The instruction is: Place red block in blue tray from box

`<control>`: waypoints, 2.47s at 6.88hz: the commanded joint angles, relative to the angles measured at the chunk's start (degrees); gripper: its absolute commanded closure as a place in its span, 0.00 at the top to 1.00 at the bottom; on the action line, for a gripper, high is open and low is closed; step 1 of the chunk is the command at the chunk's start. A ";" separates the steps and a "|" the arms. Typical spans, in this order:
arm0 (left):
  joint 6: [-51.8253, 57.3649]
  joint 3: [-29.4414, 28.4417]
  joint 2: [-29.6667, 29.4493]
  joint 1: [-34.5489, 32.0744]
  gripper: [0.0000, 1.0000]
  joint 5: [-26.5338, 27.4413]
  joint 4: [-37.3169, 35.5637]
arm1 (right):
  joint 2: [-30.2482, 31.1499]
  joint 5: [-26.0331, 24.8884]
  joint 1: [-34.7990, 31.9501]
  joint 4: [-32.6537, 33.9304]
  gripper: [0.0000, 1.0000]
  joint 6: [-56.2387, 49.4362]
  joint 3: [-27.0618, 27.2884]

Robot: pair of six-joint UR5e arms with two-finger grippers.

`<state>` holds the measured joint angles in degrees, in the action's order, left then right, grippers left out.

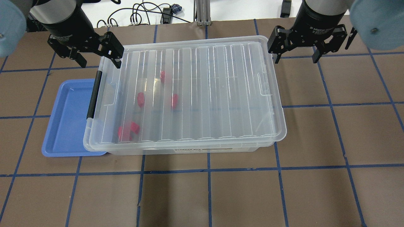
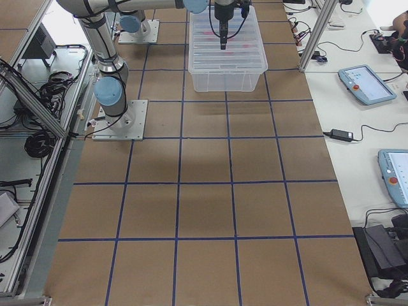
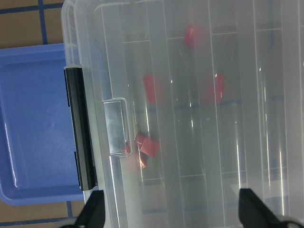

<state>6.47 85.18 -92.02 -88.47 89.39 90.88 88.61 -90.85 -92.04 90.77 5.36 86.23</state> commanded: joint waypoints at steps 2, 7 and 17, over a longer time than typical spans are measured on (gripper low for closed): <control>-0.23 -0.18 -0.53 -0.04 1.00 -0.10 -0.09 | -0.02 -0.03 0.01 0.02 1.00 0.09 0.17; -0.41 -0.10 -1.06 -0.22 1.00 -0.10 -0.44 | -0.81 0.15 0.98 4.29 1.00 -0.52 3.05; -0.32 -0.01 -0.44 -0.39 1.00 -0.01 -1.14 | -7.14 -14.76 1.85 26.39 1.00 -1.23 16.96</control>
<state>5.90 85.16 -92.81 -88.91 89.34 89.74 81.55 -101.83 -90.70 117.27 4.12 103.14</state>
